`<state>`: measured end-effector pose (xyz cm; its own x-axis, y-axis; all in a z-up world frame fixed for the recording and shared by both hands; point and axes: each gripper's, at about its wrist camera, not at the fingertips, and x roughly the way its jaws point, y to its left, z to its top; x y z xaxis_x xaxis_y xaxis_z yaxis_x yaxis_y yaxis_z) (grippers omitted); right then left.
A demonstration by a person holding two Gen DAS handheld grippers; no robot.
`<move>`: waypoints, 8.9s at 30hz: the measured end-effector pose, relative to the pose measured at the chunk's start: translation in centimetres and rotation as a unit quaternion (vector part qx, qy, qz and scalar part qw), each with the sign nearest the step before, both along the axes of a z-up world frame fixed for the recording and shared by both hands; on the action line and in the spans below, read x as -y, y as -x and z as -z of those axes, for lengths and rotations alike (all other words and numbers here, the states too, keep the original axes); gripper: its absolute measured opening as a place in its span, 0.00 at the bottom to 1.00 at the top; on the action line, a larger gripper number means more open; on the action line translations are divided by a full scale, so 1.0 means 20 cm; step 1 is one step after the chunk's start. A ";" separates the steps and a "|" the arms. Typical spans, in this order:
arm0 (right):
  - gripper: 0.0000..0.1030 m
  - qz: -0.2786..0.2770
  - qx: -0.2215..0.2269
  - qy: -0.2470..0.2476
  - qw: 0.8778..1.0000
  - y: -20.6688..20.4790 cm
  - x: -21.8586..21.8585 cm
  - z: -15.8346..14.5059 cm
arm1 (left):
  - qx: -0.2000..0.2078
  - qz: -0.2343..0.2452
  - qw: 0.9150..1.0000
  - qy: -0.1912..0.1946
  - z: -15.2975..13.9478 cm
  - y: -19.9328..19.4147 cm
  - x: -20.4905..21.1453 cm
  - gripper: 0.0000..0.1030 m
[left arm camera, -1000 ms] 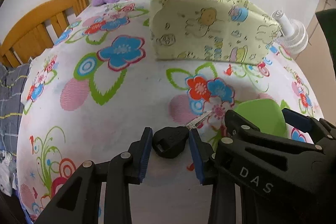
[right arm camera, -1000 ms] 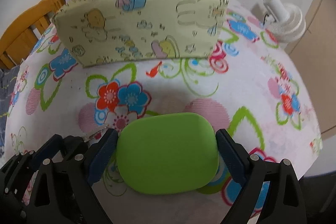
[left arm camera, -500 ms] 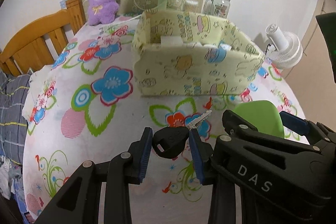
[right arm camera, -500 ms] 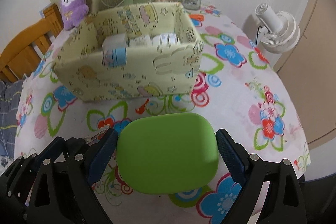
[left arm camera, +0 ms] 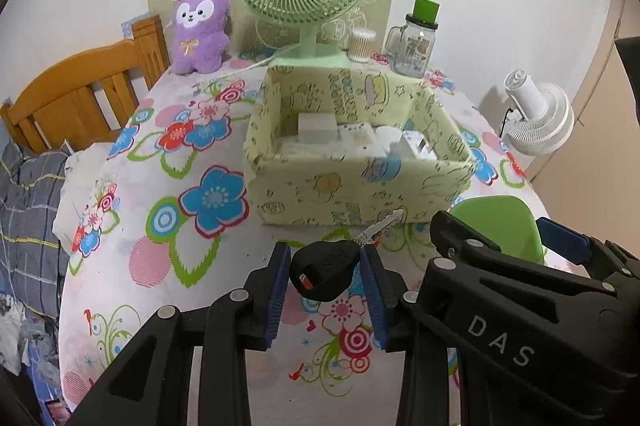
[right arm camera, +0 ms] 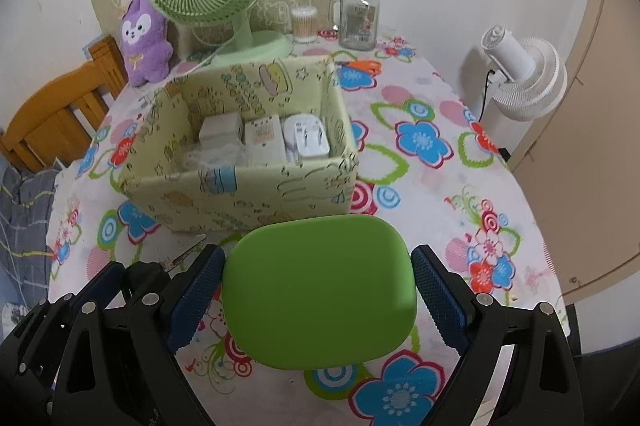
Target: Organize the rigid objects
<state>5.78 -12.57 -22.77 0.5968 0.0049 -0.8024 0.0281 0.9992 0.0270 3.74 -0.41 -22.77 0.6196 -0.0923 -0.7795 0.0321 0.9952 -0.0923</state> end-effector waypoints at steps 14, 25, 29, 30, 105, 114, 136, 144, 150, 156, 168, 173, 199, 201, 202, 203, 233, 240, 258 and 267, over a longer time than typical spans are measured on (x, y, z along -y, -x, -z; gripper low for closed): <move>0.92 -0.003 0.030 -0.009 0.999 0.02 0.07 -0.20 | 0.029 -0.005 1.000 -0.004 -0.19 0.00 0.05 0.35; 0.92 -0.014 0.054 -0.014 0.998 0.02 0.11 -0.36 | 0.046 -0.008 0.999 -0.006 -0.34 0.00 0.08 0.35; 0.92 -0.015 0.066 -0.015 0.998 0.01 0.12 -0.41 | 0.056 -0.009 0.998 -0.007 -0.39 -0.01 0.09 0.35; 0.92 -0.016 0.068 -0.015 0.997 0.01 0.13 -0.42 | 0.059 -0.009 0.998 -0.007 -0.40 -0.01 0.10 0.35; 0.92 -0.073 0.004 -0.001 0.997 -0.68 0.05 -0.18 | -0.033 -0.063 0.997 0.002 -0.01 -0.63 0.10 0.36; 0.92 -0.071 -0.004 -0.003 0.997 -0.72 0.01 -0.14 | -0.038 -0.056 0.998 0.012 -0.03 -0.62 0.08 0.60; 0.92 -0.062 -0.051 -0.015 0.997 -0.87 -0.08 0.02 | -0.074 -0.004 0.996 -0.049 0.03 -0.78 0.06 0.91; 0.93 -0.076 -0.041 -0.009 0.996 -0.89 -0.11 0.02 | -0.091 -0.001 0.995 -0.050 0.05 -0.81 0.05 0.91; 0.96 -0.083 -0.043 -0.023 0.995 -0.89 -0.10 0.02 | -0.090 0.003 0.995 -0.043 0.03 -0.81 0.05 0.92; 0.97 -0.087 -0.049 -0.025 0.995 -0.85 -0.10 0.01 | -0.082 -0.002 0.996 -0.037 0.00 -0.79 0.05 0.93; 0.97 -0.077 -0.016 -0.017 0.997 -0.71 -0.01 -0.15 | -0.054 -0.002 0.998 -0.036 -0.13 -0.70 0.07 0.94; 0.97 -0.067 -0.002 -0.021 0.998 -0.63 0.03 -0.22 | -0.040 -0.003 0.998 -0.039 -0.20 -0.63 0.08 0.94; 0.97 -0.069 0.101 -0.048 0.991 -0.13 0.24 -0.75 | 0.045 -0.036 0.997 -0.058 -0.63 -0.20 -0.02 0.97; 0.97 -0.065 0.110 -0.042 0.991 -0.11 0.26 -0.79 | 0.051 -0.037 0.996 -0.059 -0.67 -0.18 -0.03 0.98; 0.97 -0.063 0.114 -0.038 0.991 -0.09 0.26 -0.81 | 0.054 -0.039 0.996 -0.060 -0.68 -0.16 -0.03 0.98; 0.97 -0.061 0.118 -0.037 0.990 -0.08 0.27 -0.82 | 0.056 -0.041 0.996 -0.061 -0.70 -0.15 -0.03 0.98; 0.99 -0.028 0.180 -0.031 0.983 0.23 0.46 -1.08 | 0.139 -0.089 0.985 -0.045 -1.07 0.17 -0.08 1.00; 0.99 -0.029 0.182 -0.031 0.982 0.24 0.46 -1.09 | 0.143 -0.088 0.985 -0.048 -1.08 0.18 -0.06 1.00; 0.99 -0.041 0.190 -0.025 0.981 0.25 0.44 -1.12 | 0.149 -0.088 0.984 -0.047 -1.10 0.20 -0.06 1.00; 0.99 -0.046 0.192 -0.018 0.980 0.25 0.42 -1.12 | 0.149 -0.086 0.984 -0.054 -1.10 0.19 -0.06 1.00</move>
